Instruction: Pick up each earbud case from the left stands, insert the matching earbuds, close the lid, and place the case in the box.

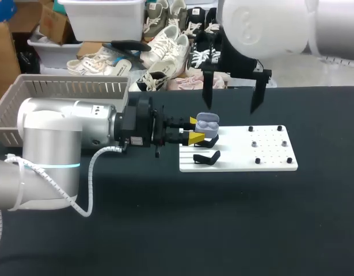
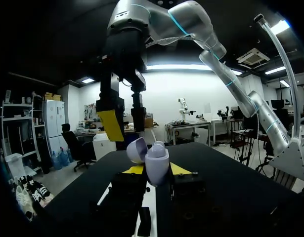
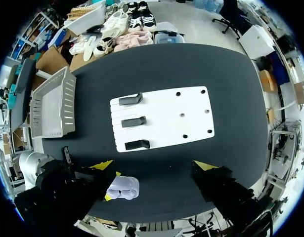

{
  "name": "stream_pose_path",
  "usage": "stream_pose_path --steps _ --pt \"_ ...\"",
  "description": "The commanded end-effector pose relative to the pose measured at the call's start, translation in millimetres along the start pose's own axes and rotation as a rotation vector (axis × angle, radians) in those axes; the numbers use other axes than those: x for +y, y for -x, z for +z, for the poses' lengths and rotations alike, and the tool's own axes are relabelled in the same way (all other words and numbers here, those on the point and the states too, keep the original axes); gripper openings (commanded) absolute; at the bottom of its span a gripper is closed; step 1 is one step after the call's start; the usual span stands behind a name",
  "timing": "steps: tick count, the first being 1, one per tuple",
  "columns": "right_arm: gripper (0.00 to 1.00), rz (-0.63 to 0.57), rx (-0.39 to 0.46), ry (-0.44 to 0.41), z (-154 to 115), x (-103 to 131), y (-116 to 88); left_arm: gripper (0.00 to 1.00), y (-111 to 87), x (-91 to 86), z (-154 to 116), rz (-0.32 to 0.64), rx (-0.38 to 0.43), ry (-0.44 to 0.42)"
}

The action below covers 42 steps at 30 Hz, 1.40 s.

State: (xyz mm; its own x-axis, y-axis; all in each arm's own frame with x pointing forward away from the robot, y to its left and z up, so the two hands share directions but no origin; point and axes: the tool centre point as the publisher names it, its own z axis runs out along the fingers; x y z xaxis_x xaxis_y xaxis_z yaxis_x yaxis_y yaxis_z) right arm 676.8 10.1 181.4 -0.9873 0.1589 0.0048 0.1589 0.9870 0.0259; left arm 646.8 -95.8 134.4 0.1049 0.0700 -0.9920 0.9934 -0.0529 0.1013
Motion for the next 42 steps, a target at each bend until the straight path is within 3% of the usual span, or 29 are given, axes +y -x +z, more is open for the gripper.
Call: stream_pose_path --steps 1,13,19,26,30,35,42 --pt "1.0 -0.001 0.03 -0.007 7.1 2.4 2.0 0.0 -0.4 -0.4 -0.1 0.001 -0.002 0.002" --pt "1.0 -0.029 0.068 0.028 7.0 -5.7 -26.7 0.0 -0.4 -0.4 -0.1 0.001 -0.002 0.002" --pt "1.0 -0.036 0.068 0.055 2.1 -10.1 -30.9 0.0 -0.4 -0.4 -0.1 0.001 -0.002 0.002" --pt "1.0 0.015 -0.087 0.095 -19.0 -26.4 -27.7 0.0 -0.4 -0.4 -0.1 0.001 -0.002 0.002" --pt "1.0 -0.04 -0.168 0.151 -36.4 -37.2 -35.0 0.0 -0.4 -0.4 -0.1 0.001 -0.002 0.002" --pt "1.0 -0.108 -0.19 0.252 -49.1 -52.2 -49.9 0.0 4.0 1.2 -6.5 -0.01 -0.011 0.021" --pt "1.0 -0.108 -0.19 0.252 -49.1 -52.2 -49.9 0.0 24.0 10.5 -41.9 -0.009 -0.003 0.151"
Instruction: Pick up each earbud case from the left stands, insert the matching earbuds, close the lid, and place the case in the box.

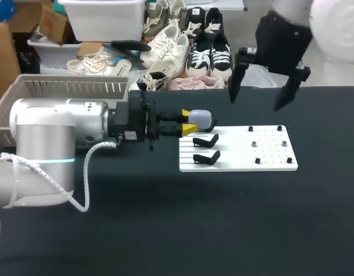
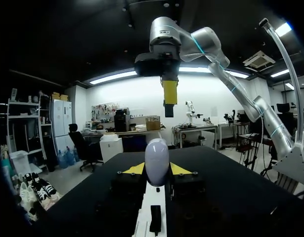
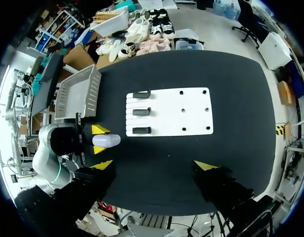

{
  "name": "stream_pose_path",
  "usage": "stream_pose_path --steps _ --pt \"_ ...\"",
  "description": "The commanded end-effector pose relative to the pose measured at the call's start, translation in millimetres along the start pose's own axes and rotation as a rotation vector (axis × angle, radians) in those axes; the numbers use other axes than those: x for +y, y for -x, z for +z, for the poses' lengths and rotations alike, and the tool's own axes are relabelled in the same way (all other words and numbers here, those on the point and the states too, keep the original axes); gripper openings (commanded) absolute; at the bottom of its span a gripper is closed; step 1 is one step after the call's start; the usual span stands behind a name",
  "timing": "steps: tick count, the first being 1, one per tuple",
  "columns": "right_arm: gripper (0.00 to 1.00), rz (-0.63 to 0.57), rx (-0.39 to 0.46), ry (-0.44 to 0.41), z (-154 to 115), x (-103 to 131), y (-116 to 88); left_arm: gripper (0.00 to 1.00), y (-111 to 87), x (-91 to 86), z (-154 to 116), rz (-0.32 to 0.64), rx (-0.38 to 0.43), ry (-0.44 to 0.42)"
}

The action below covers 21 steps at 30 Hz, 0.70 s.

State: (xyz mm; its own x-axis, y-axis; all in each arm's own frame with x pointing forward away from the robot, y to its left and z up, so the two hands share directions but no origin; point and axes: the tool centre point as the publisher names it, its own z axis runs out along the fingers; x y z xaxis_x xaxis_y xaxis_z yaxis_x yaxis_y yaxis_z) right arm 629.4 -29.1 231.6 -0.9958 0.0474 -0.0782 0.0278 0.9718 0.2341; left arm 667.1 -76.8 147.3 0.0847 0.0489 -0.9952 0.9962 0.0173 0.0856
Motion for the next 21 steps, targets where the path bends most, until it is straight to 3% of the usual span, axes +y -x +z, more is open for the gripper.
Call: stream_pose_path --steps 1,10,18,21 --pt "1.0 0.001 -0.125 0.029 -0.1 -6.3 -10.0 0.0 17.9 -6.3 -28.5 0.017 0.021 0.103" --pt "1.0 0.001 -0.125 0.029 -0.1 -6.3 -10.0 0.0 35.4 27.0 -109.1 0.029 0.07 0.334" --pt "1.0 0.001 -0.125 0.029 -0.1 -6.3 -10.0 0.0 44.4 62.3 -167.3 0.02 0.21 0.528" --pt "1.0 0.001 -0.125 0.029 -0.1 -6.3 -10.0 0.0 35.9 83.1 -186.1 0.002 0.243 0.575"
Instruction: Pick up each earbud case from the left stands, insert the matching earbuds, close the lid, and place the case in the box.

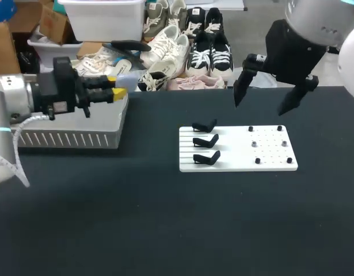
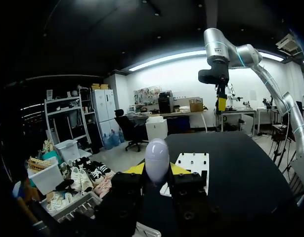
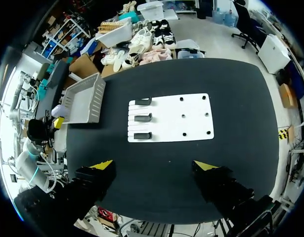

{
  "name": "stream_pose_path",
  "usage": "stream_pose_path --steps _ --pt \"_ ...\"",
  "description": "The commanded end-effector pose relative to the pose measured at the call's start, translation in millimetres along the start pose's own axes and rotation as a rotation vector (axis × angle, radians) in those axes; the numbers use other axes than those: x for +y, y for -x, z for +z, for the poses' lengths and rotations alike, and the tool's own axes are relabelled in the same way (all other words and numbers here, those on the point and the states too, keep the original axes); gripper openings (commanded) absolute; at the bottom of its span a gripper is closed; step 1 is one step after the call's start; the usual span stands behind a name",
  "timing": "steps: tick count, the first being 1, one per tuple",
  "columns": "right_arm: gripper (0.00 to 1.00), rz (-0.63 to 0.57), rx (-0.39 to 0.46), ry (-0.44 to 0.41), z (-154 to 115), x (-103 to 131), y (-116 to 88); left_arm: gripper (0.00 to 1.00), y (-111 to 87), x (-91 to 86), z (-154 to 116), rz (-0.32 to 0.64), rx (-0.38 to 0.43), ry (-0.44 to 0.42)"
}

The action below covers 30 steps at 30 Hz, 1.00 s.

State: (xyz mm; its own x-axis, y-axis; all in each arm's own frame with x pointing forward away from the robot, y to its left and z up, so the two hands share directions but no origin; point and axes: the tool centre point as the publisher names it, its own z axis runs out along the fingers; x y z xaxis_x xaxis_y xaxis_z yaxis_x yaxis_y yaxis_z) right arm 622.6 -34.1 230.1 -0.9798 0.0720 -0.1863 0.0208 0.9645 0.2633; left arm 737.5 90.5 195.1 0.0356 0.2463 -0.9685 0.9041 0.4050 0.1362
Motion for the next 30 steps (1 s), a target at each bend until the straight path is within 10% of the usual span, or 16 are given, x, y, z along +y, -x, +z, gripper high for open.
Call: stream_pose_path --steps 1,22,30 --pt "1.0 0.004 -0.013 -0.002 -0.3 -0.9 -3.4 0.0 -5.5 21.4 -15.9 -0.014 0.046 0.183" --pt "1.0 0.004 -0.013 -0.002 -0.3 -0.9 -3.4 0.01 -66.2 155.7 -0.5 -0.132 0.101 0.211" --pt "1.0 0.004 -0.013 -0.002 -0.3 -0.9 -3.4 0.45 -86.1 159.0 11.7 -0.166 0.098 0.148"
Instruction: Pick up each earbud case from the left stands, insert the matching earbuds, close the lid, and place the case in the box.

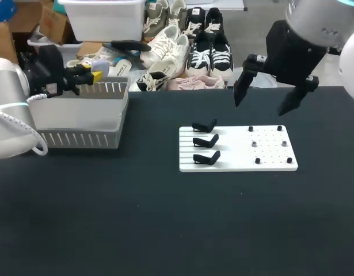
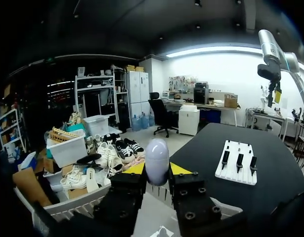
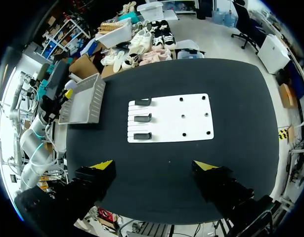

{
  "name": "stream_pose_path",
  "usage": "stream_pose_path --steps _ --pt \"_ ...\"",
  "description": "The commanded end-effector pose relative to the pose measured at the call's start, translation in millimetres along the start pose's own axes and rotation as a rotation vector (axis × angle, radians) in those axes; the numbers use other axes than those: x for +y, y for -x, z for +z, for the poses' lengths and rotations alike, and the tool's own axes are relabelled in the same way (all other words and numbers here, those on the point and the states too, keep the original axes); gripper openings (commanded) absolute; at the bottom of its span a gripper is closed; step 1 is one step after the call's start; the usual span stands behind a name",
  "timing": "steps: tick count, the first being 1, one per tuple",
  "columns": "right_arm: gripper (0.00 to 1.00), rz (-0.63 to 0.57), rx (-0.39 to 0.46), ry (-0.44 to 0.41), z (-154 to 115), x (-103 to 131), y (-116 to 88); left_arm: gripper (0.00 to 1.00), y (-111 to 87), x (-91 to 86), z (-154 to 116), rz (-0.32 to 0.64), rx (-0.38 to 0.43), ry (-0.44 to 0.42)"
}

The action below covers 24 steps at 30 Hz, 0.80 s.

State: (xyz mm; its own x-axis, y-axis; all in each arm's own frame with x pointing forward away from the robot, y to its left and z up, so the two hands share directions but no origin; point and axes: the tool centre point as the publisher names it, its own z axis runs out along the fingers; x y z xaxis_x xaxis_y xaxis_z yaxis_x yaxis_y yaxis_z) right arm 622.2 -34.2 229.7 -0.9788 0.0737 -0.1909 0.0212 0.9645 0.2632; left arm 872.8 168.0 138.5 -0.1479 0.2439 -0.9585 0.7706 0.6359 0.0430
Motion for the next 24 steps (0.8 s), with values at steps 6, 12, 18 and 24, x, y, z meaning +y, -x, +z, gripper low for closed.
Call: stream_pose_path --steps 6,12,18,24 --pt "1.0 0.003 -0.008 -0.002 -0.5 -0.7 -2.9 1.0 -10.6 8.5 10.1 -0.011 0.005 -0.102" --pt "1.0 0.003 -0.008 -0.002 -0.5 -0.7 -2.9 1.0 2.5 -8.7 -9.3 0.018 -0.042 -0.119" --pt "1.0 0.003 -0.008 -0.002 -0.5 -0.7 -2.9 1.0 21.3 -43.3 -10.6 0.038 -0.111 -0.215" --pt "1.0 0.003 -0.008 -0.002 -0.5 -0.7 -2.9 1.0 21.3 -43.3 -10.6 0.038 -0.111 -0.215"
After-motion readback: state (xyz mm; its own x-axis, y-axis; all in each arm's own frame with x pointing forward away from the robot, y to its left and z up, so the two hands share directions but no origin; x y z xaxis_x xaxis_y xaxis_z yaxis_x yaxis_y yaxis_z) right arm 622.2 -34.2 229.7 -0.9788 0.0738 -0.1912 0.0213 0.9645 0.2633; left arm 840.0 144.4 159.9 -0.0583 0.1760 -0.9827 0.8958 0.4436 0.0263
